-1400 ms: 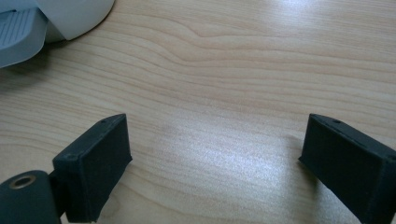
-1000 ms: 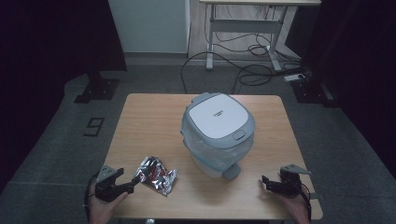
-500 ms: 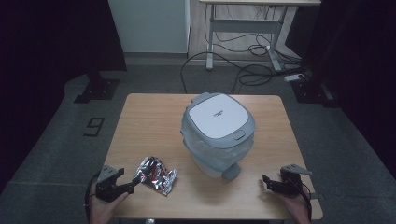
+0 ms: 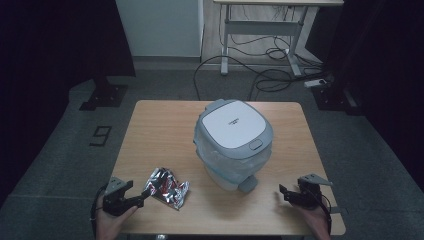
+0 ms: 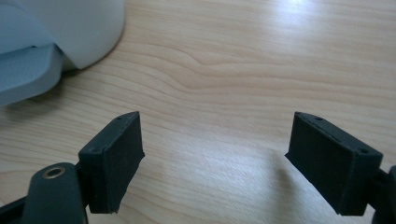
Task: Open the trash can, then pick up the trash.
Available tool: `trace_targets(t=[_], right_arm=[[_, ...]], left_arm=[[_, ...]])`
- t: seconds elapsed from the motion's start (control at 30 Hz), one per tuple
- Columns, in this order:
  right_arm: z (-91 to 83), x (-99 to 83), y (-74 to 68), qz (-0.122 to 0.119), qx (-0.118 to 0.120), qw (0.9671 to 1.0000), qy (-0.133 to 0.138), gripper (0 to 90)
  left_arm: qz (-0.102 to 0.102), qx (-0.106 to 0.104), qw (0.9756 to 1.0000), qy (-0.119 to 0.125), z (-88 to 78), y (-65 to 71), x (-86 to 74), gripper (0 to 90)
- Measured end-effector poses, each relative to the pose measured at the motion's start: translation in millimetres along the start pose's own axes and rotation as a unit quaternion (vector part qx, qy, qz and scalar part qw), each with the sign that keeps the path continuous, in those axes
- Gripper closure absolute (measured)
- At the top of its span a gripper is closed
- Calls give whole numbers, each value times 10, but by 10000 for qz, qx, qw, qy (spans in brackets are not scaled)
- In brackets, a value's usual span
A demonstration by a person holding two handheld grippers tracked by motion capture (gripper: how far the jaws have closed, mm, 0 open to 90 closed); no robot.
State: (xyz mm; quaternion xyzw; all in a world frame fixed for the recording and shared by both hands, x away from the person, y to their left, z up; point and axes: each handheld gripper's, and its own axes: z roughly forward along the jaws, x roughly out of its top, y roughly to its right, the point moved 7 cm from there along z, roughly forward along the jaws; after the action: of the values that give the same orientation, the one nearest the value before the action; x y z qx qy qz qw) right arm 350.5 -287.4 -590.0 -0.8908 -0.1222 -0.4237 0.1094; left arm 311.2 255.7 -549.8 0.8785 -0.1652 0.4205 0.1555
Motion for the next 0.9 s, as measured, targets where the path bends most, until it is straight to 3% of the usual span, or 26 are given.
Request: trace_targets(t=[0.33, 0.7, 0.9], right_arm=[[-11, 35, -60, -80, 87, 9999, 76, 189], [-66, 30, -36, -42, 99, 9998, 137, 193], [-88, 86, -90, -70, 144, 9996, 231, 197]], left_arm=[[-6, 46, 10000, 10, -54, 4, -17, 220], [6, 32, 10000, -40, -10, -11, -15, 223], [17, -6, 10000, -42, 14, -5, 4, 224]])
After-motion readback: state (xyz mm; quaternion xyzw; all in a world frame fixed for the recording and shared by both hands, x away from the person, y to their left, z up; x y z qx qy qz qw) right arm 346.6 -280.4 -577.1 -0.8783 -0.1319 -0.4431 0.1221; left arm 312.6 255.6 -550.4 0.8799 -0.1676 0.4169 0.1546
